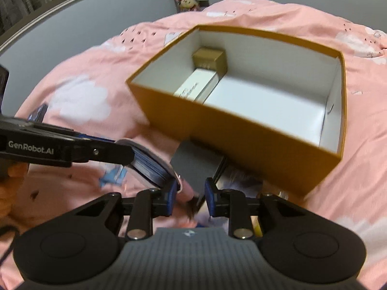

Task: Organize objects
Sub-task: 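Grasp the pink wallet with the right tool and lift it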

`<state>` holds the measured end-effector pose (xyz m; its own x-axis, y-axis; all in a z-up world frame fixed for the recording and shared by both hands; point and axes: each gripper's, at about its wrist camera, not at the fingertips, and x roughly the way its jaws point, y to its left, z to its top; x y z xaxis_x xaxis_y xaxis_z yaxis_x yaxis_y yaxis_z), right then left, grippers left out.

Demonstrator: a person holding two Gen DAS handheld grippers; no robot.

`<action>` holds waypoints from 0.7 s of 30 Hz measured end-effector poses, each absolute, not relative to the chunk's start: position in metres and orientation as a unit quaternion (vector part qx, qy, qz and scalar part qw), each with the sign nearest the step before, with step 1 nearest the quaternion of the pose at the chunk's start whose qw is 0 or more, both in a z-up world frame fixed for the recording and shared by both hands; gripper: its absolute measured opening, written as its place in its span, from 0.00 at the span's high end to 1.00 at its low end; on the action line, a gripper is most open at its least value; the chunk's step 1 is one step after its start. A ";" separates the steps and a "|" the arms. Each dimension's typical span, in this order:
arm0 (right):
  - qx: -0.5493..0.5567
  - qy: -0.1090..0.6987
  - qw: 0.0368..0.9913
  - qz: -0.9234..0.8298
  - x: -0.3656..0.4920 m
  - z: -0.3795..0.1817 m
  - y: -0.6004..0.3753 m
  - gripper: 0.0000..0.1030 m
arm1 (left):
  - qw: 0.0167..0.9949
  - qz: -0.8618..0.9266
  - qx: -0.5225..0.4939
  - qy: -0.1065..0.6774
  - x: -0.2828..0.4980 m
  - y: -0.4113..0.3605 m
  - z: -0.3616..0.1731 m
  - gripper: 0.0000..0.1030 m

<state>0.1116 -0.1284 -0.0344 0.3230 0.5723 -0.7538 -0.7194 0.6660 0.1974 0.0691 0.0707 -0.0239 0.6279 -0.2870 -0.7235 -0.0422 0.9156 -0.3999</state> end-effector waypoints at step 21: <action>-0.071 0.432 0.824 0.359 0.138 -0.049 -0.108 0.74 | 0.871 0.012 -0.245 0.425 0.079 0.090 -0.053 0.41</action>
<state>0.1380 -0.1077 -0.0489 0.3680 0.5313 -0.7631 -0.6533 0.7317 0.1944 0.0790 0.0902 -0.0529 0.6380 -0.1871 -0.7470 -0.2299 0.8795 -0.4166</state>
